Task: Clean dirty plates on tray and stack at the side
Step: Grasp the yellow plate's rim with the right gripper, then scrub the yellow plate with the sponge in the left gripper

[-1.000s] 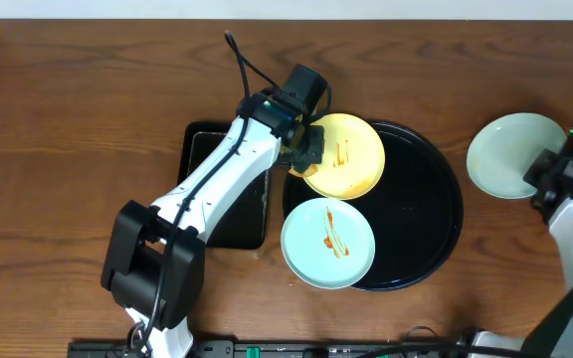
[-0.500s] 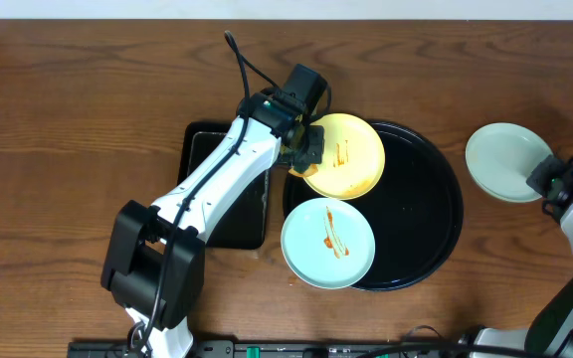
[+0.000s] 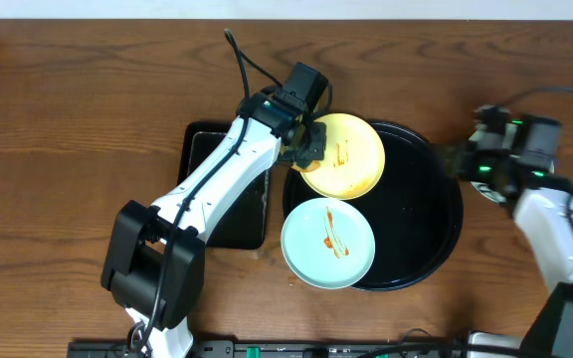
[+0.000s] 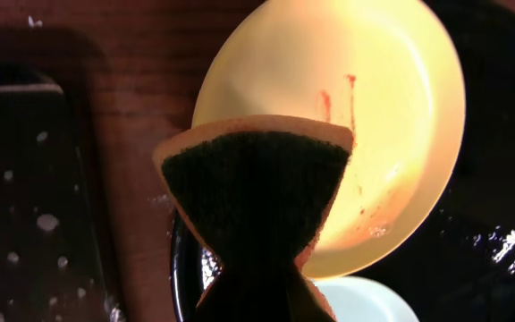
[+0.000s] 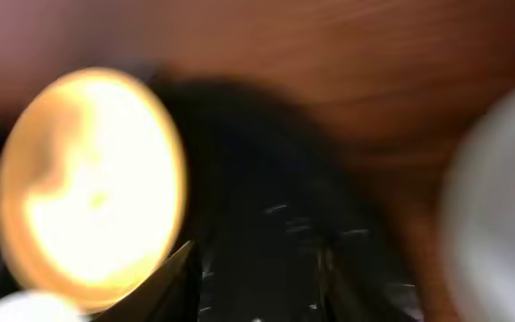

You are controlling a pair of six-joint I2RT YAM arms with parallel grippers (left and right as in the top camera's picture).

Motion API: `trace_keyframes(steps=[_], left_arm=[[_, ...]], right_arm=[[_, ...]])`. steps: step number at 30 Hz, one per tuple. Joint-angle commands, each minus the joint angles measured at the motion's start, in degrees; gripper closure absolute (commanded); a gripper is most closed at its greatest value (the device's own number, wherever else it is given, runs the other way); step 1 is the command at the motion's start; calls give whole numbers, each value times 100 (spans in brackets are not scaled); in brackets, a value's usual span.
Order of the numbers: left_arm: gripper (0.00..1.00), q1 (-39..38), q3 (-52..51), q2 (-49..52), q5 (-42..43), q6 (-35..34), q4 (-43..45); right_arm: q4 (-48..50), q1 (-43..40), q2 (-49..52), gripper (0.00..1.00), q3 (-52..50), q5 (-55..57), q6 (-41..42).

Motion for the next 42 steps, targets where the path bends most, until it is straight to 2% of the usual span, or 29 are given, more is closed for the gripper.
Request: trace_keyframes(steps=[1,7,10,15,17,26,36,42], left_arm=[[92,-17,-4,-37,-72,74,85],[92,-17,-11,-24,-70,74,282],[93,-44,-13,-2,-68,72,424],[92,-166,-13,68,-50,74,649],[92,-236,-13,118,-52,74,754],[92,-538,-13,612,-50,72,1296],[92,-780,-13,1032,-52,70,1878],[92,-807,-13,1239,-52,-20,1910]], right_arm=[[-501,551,57,64,549,52,-278],[-2050,953,595,59,2074,503,-680],[-2358,1034,964,57,2494,472,-702],[-2389,1086,1617,59,2522,-79,-704],[-2387,1117,1939,63,2522,-101,-702],[-2041,1233,2970,68,2522,-103,-640],[-1921,1379,3237,70,2522,-105,-483],[-1937,1460,3237,90,2522,-98,-413]])
